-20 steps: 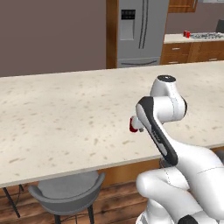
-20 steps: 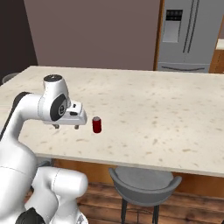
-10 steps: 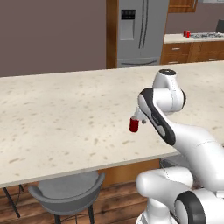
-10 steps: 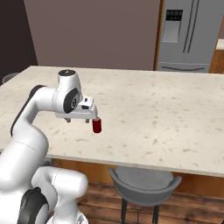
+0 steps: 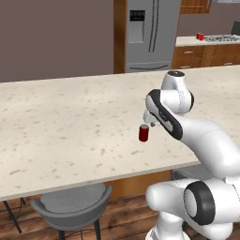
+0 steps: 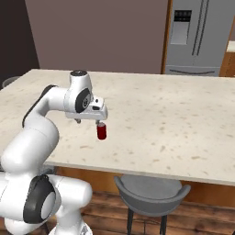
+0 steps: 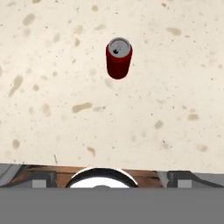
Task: Four empty soda cans are scattered around the kitchen. Gather all the cans and cluster them next to the stove for recycling.
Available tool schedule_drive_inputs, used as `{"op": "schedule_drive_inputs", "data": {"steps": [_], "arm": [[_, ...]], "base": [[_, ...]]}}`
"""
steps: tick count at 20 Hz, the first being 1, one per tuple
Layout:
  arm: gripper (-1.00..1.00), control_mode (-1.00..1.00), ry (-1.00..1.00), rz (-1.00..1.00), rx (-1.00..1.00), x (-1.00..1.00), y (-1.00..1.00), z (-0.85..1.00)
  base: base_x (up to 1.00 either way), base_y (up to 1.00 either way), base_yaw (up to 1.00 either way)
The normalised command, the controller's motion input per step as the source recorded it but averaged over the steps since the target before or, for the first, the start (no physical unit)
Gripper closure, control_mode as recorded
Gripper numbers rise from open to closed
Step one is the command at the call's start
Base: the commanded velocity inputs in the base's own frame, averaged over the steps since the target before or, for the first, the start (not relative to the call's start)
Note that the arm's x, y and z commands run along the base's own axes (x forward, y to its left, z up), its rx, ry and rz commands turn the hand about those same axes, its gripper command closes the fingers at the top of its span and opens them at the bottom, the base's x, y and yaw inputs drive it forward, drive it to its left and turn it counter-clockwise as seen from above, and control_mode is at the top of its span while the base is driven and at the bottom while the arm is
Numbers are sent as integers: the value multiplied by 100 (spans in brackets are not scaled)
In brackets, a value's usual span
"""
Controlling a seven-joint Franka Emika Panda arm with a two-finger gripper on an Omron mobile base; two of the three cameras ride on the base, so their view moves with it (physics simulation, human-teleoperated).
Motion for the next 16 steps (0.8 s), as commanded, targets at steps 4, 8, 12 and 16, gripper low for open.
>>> {"op": "schedule_drive_inputs", "data": {"steps": [4,8,12,16], "arm": [[-100,-100,0,0,0,38,0,-18],[-100,-100,0,0,0,35,0,-29],[-100,-100,0,0,0,29,0,-36],[-100,-100,0,0,0,35,0,-32]], "base": [[0,0,0],[0,0,0],[0,0,0],[0,0,0]]}}
